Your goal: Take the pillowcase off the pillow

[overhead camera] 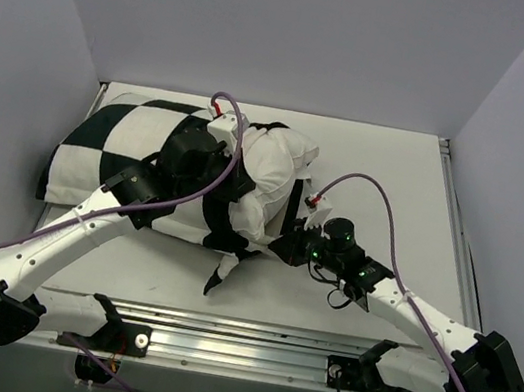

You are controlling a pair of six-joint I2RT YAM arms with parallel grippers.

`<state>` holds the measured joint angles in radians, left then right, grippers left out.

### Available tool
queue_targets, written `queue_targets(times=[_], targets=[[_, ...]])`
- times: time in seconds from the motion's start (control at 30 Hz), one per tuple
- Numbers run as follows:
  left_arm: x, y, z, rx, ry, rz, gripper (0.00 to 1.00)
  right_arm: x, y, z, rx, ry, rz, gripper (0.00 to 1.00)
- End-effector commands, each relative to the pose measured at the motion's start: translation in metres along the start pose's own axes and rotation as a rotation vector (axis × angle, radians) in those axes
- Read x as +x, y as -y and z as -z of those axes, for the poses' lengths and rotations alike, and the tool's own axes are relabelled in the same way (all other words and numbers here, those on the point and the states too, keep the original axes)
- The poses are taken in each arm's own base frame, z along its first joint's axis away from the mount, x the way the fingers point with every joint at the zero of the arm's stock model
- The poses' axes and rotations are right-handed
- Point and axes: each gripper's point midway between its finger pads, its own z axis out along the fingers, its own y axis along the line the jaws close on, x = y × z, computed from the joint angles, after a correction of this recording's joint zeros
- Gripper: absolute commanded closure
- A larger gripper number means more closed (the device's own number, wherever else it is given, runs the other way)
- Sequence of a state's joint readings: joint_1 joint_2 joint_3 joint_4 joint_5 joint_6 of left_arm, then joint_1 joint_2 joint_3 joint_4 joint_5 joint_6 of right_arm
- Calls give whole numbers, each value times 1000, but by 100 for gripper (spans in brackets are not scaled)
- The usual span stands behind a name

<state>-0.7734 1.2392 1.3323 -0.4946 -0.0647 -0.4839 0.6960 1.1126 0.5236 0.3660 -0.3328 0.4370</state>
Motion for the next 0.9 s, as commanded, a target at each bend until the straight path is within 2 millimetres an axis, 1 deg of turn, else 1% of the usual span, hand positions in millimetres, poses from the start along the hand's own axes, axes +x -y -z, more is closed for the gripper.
queue_targets(times=[0.0, 0.03, 0.07, 0.1, 0.13, 0.17, 0.2, 0.23, 0.27, 0.3, 0.33, 0.37, 0.4, 0.43, 0.47, 0.5, 0.53, 0.57, 0.6, 0.63, 0.67, 0.7, 0.73, 0.77, 0.8, 0.83, 0.87], targets=[[-43, 58, 45, 305, 118, 58, 98, 12, 43, -1, 127, -66, -88, 100], [-40, 63, 54, 344, 113, 67, 98, 0, 44, -5, 122, -36, -96, 100], [-33, 66, 57, 371, 95, 79, 98, -5, 49, -8, 129, -29, -119, 100], [-17, 72, 58, 417, 49, 101, 98, -8, 59, -15, 147, -23, -143, 100], [-13, 77, 65, 451, 40, 104, 98, -12, 62, -19, 152, -18, -153, 100], [-7, 79, 66, 469, 26, 104, 98, -22, 61, -24, 143, -4, -155, 100], [-3, 81, 66, 475, 23, 103, 98, -20, 65, -31, 148, -21, -156, 100], [9, 79, 61, 461, 5, 97, 98, -23, 65, -34, 149, -24, -155, 100], [13, 75, 57, 433, 5, 96, 98, -34, 61, -37, 136, -15, -145, 99], [16, 68, 53, 400, 7, 91, 98, -36, 60, -36, 139, -20, -142, 96], [21, 57, 43, 343, 12, 95, 98, -40, 58, -34, 140, -14, -136, 94], [23, 51, 39, 311, 16, 92, 97, -50, 53, -27, 137, 13, -122, 91], [26, 43, 34, 275, 14, 86, 80, -49, 56, -20, 169, 8, -114, 85], [24, 36, 30, 236, 35, 88, 68, -49, 57, -15, 183, 8, -103, 81], [27, 32, 27, 214, 32, 90, 54, -57, 52, -4, 188, 36, -86, 73], [27, 30, 26, 206, 36, 91, 39, -50, 59, 5, 241, 15, -89, 69], [27, 29, 26, 201, 43, 93, 20, -49, 61, 12, 261, 13, -73, 65], [29, 23, 24, 177, 50, 93, 15, -54, 58, 23, 270, 39, -61, 59], [29, 21, 25, 171, 55, 95, 12, -46, 65, 33, 321, 18, -65, 56], [28, 15, 24, 143, 70, 100, 9, -46, 65, 40, 336, 22, -57, 52], [29, 4, 22, 92, 85, 114, 9, -49, 61, 52, 341, 38, -50, 43], [29, -3, 25, 59, 98, 121, 8, -43, 62, 61, 361, 20, -53, 40], [31, -10, 26, 26, 105, 128, 8, -45, 61, 67, 371, 30, -51, 36], [30, -23, 27, -38, 130, 150, 7, -51, 54, 75, 351, 57, -41, 29], [37, -35, 31, -85, 125, 159, 8, -48, 50, 79, 342, 47, -43, 26], [39, -43, 33, -122, 132, 169, 8, -52, 40, 83, 301, 58, -37, 22], [42, -51, 35, -161, 135, 190, 8, -52, 32, 84, 265, 51, -35, 20]])
